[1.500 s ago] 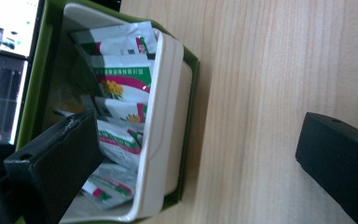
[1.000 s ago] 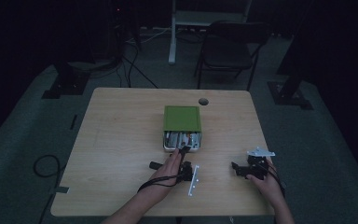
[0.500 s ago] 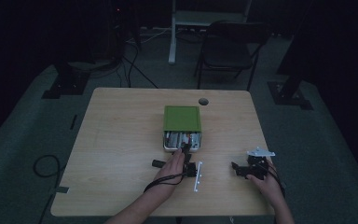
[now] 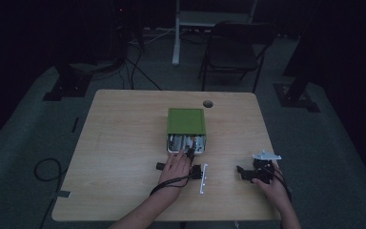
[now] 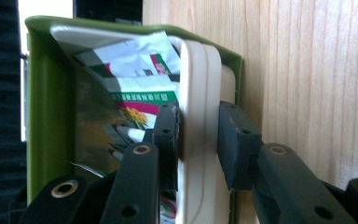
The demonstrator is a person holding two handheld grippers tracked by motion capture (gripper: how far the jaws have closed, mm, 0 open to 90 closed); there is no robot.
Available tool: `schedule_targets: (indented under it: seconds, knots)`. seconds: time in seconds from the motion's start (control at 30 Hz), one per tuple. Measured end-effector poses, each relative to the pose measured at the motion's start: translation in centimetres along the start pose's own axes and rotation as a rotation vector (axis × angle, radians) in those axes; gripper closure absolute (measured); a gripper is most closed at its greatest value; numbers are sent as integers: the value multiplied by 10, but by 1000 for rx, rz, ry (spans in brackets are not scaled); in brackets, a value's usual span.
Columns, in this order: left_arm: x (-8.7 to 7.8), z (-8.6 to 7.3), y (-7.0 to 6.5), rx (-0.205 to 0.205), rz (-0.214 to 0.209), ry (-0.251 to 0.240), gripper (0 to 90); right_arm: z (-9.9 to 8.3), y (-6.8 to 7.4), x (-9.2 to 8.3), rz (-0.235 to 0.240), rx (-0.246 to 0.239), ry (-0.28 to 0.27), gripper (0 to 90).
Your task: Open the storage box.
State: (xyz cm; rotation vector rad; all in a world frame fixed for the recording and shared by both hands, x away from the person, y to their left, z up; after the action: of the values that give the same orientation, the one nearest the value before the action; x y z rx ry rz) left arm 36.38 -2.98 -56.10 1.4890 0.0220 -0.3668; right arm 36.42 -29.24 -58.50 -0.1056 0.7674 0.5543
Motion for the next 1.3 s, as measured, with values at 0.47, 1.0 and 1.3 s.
schedule_targets:
  seconds: [0.47, 1.0, 1.3]
  knots:
    - [0, 2, 3, 30, -37, 24, 729, 0, 0, 0, 0, 0, 0, 112]
    - [-14, 4, 0, 46, -49, 24, 730, 0, 0, 0, 0, 0, 0, 112]
    - [-22, 6, -1, 43, -73, 31, 731, 0, 0, 0, -1, 0, 0, 112]
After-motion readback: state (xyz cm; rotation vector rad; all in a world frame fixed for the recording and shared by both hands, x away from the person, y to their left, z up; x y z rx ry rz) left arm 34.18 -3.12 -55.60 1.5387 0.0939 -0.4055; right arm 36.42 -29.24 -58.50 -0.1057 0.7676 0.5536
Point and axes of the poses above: each handheld gripper's, and its own axes: x roughly forward along the jaws, z roughly out of its top, y roughly to its left, the point moved 5 cm from there along x, roughly forward along the jaws, and after that the axes turned 8 degrees about z, right-handed, at the moved point
